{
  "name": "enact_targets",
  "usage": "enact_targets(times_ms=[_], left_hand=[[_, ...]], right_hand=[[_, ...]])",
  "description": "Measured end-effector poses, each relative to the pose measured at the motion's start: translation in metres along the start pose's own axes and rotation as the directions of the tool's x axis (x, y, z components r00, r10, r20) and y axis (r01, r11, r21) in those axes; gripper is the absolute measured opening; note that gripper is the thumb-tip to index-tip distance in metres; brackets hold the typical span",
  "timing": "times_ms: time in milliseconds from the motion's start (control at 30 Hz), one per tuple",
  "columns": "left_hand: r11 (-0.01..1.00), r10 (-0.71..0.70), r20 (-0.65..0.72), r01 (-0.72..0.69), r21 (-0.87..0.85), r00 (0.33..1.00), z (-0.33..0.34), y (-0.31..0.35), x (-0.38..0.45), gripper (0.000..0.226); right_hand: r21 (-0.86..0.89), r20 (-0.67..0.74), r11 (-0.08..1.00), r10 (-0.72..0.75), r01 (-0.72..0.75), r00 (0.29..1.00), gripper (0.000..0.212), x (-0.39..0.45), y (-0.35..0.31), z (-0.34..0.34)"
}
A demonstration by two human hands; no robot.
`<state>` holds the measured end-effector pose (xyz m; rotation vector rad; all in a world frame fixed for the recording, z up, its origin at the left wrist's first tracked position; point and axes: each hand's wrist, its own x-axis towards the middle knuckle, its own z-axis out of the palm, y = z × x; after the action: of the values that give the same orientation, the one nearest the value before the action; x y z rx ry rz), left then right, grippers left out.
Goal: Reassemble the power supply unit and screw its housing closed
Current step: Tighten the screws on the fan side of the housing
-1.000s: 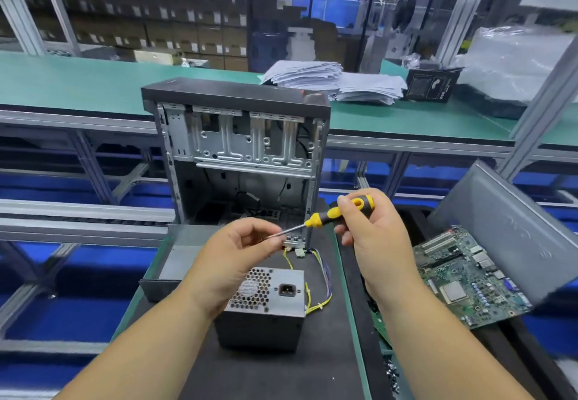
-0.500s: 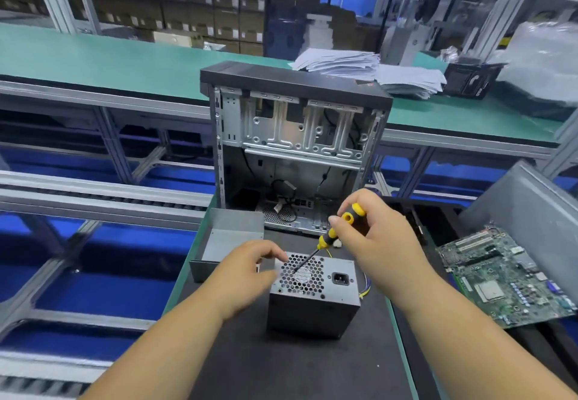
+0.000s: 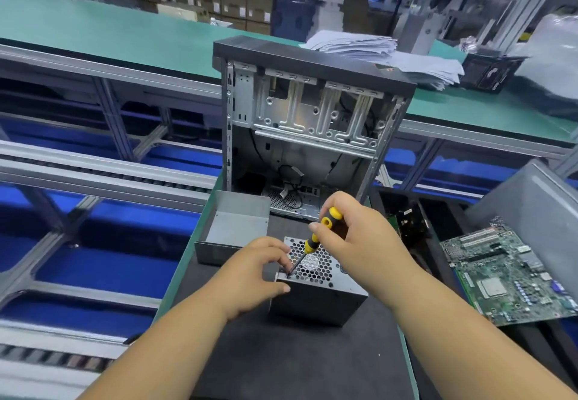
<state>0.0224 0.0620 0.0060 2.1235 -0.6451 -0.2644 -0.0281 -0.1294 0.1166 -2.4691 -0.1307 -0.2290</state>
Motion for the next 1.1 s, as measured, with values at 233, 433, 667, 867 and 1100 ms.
enact_targets(times_ms=[233, 433, 667, 867, 1100], left_hand=[[0.999, -0.005, -0.048, 0.003, -0.038, 0.999, 0.004, -0.002, -0.002, 0.014], [0.998, -0.033, -0.107, 0.026, -0.062, 0.994, 0.008, -0.003, 0.0, 0.011], [0.995, -0.046, -0.105, 0.036, -0.097, 0.993, 0.01, -0.007, -0.001, 0.016], [0.992, -0.046, -0.103, 0.034, -0.119, 0.994, 0.013, -0.012, -0.001, 0.013], [0.993, -0.04, -0.107, 0.028, -0.112, 0.993, 0.012, -0.013, 0.0, 0.014]], right_hand=[[-0.111, 0.086, 0.99, -0.082, 0.092, 0.993, 0.015, 0.002, -0.007, -0.005], [-0.227, 0.352, 0.949, -0.129, 0.219, 0.927, 0.012, 0.019, -0.025, -0.021], [-0.597, 0.396, 0.749, -0.035, 0.286, 0.918, 0.03, 0.041, -0.047, -0.025], [-0.582, 0.274, 0.79, -0.036, 0.195, 0.961, 0.032, 0.041, -0.045, -0.009], [-0.506, 0.338, 0.824, -0.083, 0.255, 0.938, 0.013, 0.04, -0.046, -0.019]])
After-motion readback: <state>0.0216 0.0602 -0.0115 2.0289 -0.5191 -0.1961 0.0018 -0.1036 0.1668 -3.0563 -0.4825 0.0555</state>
